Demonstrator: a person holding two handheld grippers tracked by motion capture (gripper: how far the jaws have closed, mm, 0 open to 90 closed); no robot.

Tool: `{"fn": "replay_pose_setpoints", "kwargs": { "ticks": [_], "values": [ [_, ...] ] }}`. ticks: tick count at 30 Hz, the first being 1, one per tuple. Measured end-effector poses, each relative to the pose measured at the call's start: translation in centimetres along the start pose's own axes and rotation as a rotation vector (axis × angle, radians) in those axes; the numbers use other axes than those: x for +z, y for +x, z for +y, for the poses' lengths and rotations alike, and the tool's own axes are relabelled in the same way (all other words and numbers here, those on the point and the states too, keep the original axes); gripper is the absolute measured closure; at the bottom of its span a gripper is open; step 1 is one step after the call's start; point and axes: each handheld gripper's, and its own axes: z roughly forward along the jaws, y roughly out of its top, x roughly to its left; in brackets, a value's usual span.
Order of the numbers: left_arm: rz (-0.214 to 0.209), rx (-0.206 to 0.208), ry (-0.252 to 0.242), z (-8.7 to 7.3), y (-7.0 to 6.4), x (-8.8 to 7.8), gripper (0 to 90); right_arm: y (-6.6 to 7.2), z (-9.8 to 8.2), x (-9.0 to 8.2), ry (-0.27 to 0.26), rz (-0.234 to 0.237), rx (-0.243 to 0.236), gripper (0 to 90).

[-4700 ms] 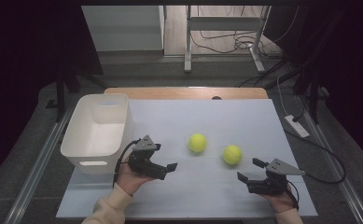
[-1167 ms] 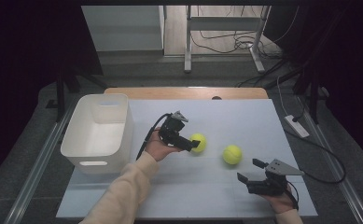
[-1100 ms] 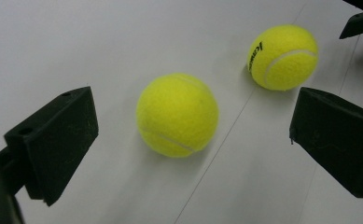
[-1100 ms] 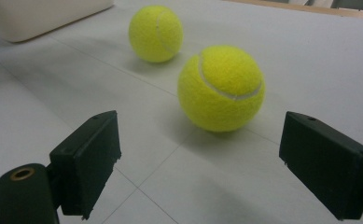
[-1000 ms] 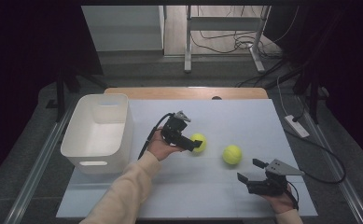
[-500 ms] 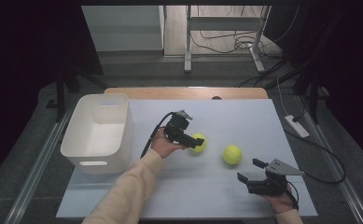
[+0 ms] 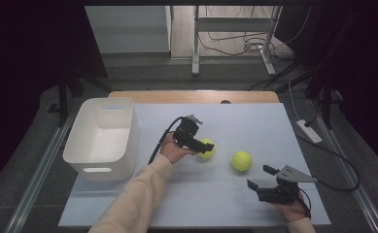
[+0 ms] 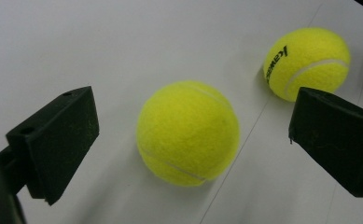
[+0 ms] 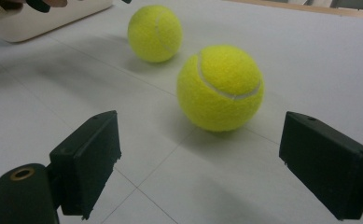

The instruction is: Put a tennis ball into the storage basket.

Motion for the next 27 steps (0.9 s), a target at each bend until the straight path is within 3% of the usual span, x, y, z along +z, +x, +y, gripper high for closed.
{"fn": "replay_pose_setpoints", "kwargs": {
  "ticks": [27],
  "values": [
    [-0.024,-0.031,0.068,-0.5,0.3,2.9,2.2,0.0,0.0,0.0,0.002,0.0,0.0,12.5]
  ]
}}
